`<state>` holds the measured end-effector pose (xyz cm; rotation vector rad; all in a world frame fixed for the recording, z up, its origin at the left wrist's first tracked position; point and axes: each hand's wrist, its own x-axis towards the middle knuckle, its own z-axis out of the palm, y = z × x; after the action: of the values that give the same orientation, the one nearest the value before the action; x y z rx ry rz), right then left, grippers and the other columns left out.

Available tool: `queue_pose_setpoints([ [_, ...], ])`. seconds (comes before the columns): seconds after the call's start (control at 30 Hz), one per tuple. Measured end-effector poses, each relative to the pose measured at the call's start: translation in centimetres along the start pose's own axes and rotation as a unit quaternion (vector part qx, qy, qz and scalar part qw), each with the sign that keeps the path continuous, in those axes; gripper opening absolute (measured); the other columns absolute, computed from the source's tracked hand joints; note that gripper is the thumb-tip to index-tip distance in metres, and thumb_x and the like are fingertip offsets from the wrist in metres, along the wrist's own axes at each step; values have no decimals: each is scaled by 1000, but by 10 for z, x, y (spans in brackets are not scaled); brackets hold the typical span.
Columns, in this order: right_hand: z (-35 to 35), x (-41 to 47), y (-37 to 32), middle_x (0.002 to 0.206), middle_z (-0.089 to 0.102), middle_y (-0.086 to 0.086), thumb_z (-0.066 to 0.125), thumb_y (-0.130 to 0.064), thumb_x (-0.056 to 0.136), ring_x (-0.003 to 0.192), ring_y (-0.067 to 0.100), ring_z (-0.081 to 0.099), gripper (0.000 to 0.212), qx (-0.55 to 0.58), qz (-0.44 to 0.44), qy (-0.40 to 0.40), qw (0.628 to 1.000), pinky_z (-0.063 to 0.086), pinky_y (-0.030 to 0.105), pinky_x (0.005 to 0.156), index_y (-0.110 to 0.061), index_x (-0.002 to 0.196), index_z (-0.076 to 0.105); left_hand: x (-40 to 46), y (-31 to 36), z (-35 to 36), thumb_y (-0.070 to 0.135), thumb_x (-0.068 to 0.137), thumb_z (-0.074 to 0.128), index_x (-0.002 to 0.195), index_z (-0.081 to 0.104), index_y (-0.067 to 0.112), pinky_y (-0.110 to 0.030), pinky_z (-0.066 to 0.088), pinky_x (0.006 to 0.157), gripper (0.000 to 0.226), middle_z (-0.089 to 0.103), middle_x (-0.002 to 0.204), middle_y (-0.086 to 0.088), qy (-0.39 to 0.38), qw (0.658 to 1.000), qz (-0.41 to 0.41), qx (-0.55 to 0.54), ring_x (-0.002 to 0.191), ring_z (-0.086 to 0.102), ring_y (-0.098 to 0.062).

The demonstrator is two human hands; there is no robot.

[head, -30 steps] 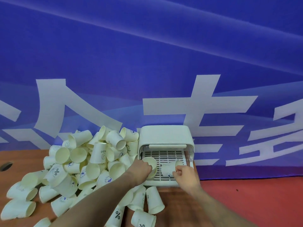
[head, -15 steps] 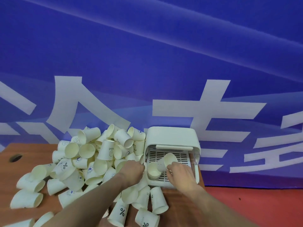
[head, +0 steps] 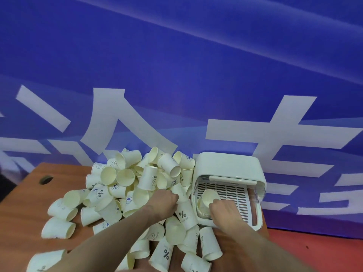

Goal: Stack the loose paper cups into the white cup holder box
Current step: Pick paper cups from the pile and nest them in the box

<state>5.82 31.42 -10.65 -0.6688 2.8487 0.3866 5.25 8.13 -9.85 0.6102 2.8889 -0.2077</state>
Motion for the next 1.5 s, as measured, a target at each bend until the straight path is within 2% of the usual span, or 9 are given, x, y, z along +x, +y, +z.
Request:
queue_pose_setpoints([
  [0.33,3,2,-6,104,64,7,45,-11,90,92,28,63,21,56,23,-15,998,32,32,65,-12,101,63,-3,-7,6,26,96,43,92,59,8,-33,38,64,25,66,91,-13,11,1000,-3,-11,72,52,-30],
  [0.47,-4,3,-8,105,64,7,45,-13,91,96,29,62,18,66,19,-16,998,33,29,66,-13,97,62,-9,-10,4,27,95,43,95,59,9,-33,33,63,24,67,93,-14,4,1000,-4,1,81,60,-34],
  [0.6,-19,9,-17,99,66,6,47,-13,88,89,28,62,9,85,-2,-9,996,35,30,65,-17,85,55,-20,-20,-2,22,90,46,103,62,11,-31,36,62,22,69,91,-11,-13,999,18,40,83,63,-34],
  [0.67,-25,18,-25,98,66,6,47,-13,87,86,27,61,13,100,-10,-4,995,38,30,65,-16,90,60,-24,-25,-6,18,86,48,105,62,13,-31,34,61,24,68,91,-10,-36,996,39,74,83,63,-33],
  [0.8,-30,35,-42,108,66,6,50,-17,90,101,27,62,26,104,-34,3,994,42,34,72,-17,113,62,-30,-28,-12,17,89,53,106,61,13,-33,31,60,19,66,90,-10,-81,983,80,144,82,62,-32],
  [1.0,-22,48,-60,107,63,9,55,-20,92,98,29,62,28,107,-37,-19,993,39,32,67,-16,120,55,-27,-32,-8,2,87,55,109,57,11,-33,36,60,24,67,88,-8,-99,972,112,182,77,62,-29],
  [1.2,-13,59,-66,109,62,10,55,-25,94,100,30,61,27,121,-46,-54,990,38,33,69,-15,118,49,-17,-33,-2,0,86,58,99,64,12,-32,41,63,19,67,91,-6,-109,967,127,190,79,64,-27],
  [1.37,-7,63,-66,110,62,10,56,-25,94,99,30,61,25,115,-47,-60,990,39,33,69,-14,116,53,-12,-35,2,-7,83,56,91,65,9,-32,41,65,20,68,90,-9,-108,970,129,175,80,64,-29],
  [1.5,-8,61,-64,110,62,10,58,-27,93,100,29,61,26,113,-44,-56,991,40,34,72,-13,115,56,-12,-34,1,-10,81,54,80,56,15,-32,38,65,25,68,89,-10,-102,973,127,160,80,64,-29],
])
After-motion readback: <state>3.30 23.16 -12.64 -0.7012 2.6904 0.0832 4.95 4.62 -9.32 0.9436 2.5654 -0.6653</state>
